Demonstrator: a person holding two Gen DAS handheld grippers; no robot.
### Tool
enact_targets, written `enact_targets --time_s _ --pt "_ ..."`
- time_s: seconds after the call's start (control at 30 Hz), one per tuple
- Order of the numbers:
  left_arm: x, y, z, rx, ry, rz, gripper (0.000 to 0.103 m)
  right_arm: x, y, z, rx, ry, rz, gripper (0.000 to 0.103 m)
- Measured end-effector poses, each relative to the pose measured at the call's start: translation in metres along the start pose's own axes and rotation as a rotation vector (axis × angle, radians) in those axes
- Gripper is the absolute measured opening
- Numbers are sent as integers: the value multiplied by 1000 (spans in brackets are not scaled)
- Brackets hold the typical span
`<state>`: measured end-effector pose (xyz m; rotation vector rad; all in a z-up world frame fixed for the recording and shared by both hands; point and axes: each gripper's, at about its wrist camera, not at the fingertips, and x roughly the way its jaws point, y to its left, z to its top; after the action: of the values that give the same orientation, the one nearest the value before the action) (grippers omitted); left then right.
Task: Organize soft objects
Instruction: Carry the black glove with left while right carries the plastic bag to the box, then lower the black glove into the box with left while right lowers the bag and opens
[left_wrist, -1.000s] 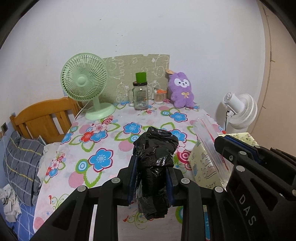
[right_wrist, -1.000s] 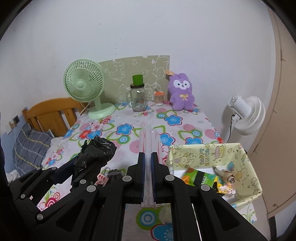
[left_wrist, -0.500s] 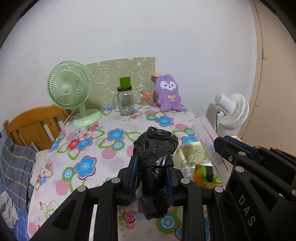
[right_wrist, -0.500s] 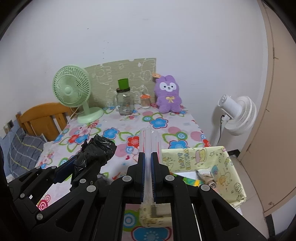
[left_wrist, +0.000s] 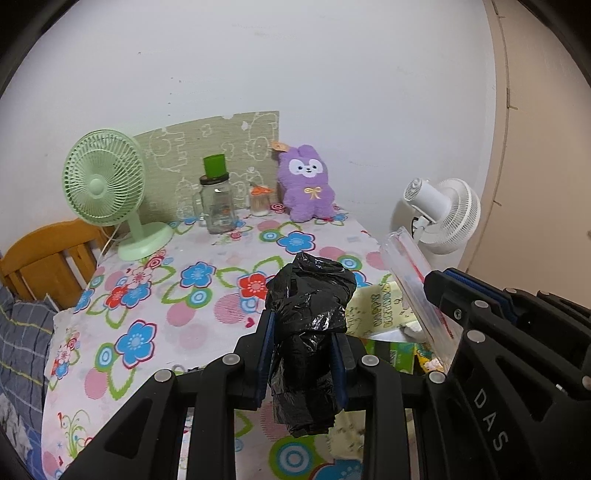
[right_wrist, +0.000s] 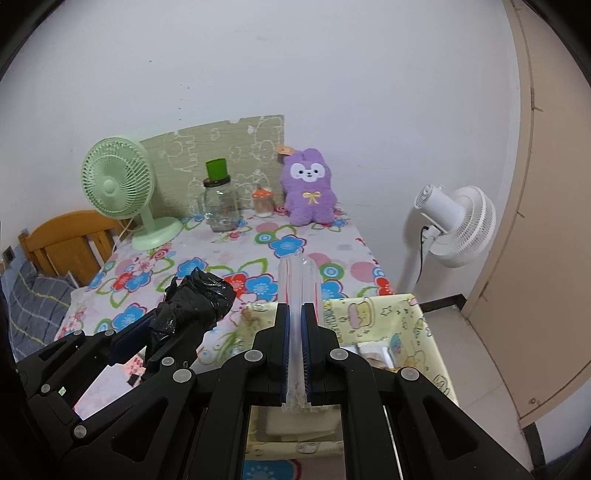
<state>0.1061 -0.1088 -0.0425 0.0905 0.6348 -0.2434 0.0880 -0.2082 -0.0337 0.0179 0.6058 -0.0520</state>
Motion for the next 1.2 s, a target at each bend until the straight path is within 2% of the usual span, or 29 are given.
enact_targets --time_s 0.7,0.97,1.03,1.1,1.2 --pt "39 -52 4 54 61 -69 28 27 -58 -8 48 48 -30 9" --pt "59 -61 -1 69 109 -55 42 43 -67 -15 49 89 -31 9" --pt "63 -61 -3 67 123 -52 54 47 -67 -16 49 96 -27 9" --pt "65 -61 -4 68 127 -46 61 50 -68 -18 50 102 -21 9" --pt "67 -61 -5 71 136 -37 65 55 -68 -18 52 114 -9 9"
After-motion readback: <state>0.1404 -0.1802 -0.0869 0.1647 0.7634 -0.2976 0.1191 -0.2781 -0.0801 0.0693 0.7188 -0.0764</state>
